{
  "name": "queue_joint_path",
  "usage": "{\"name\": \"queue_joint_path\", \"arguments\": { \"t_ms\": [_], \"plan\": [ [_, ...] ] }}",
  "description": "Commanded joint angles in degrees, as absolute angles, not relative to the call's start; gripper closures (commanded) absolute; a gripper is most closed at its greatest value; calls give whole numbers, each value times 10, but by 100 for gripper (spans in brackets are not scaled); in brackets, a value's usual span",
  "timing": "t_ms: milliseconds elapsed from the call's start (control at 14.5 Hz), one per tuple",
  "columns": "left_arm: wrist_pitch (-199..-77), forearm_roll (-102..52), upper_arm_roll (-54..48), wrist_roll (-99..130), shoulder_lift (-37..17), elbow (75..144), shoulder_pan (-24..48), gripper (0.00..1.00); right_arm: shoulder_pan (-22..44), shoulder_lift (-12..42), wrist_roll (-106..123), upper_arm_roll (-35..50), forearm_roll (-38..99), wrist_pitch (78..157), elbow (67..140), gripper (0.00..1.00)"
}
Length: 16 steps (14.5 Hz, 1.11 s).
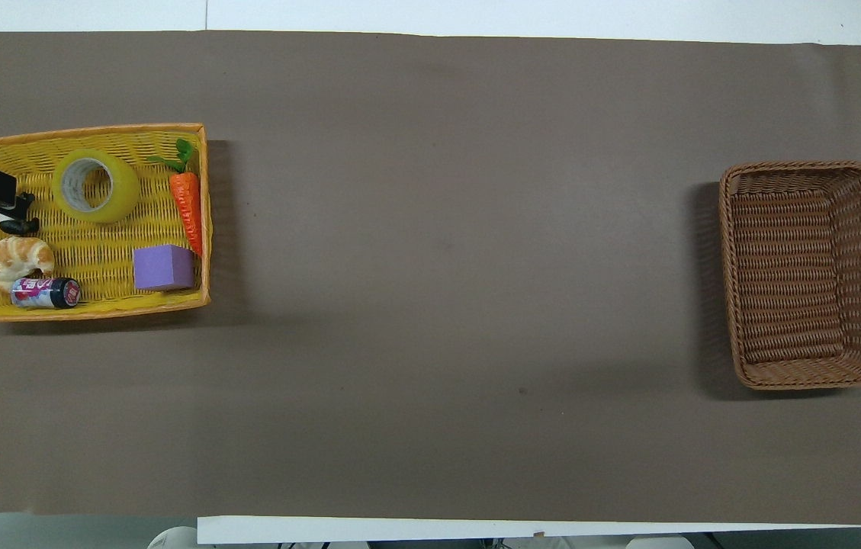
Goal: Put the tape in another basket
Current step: 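Lower the left gripper onto the yellow tape roll and grasp it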
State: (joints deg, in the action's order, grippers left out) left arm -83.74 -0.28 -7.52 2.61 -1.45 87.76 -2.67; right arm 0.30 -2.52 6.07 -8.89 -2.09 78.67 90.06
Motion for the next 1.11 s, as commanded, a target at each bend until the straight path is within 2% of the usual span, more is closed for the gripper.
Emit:
{"name": "queue_joint_path", "arguments": {
  "t_ms": [0,277,415,553,1038],
  "plan": [
    [-833,6,-75,33,-2,892,-23,1,-1,-35,73,-86,-25,787,912,0],
    [-844,6,-76,33,1,903,-25,1,-1,-35,73,-86,-25,787,912,0],
    [-958,3,-75,33,30,992,-30,0,-1,-35,73,-86,-24,787,913,0],
    [-1028,3,-75,35,29,1039,-31,0,-1,-35,73,-86,-25,787,912,0],
    [-1243,4,-74,28,-85,1092,-107,0,-1,-35,73,-86,-25,787,912,0]
  ]
}}
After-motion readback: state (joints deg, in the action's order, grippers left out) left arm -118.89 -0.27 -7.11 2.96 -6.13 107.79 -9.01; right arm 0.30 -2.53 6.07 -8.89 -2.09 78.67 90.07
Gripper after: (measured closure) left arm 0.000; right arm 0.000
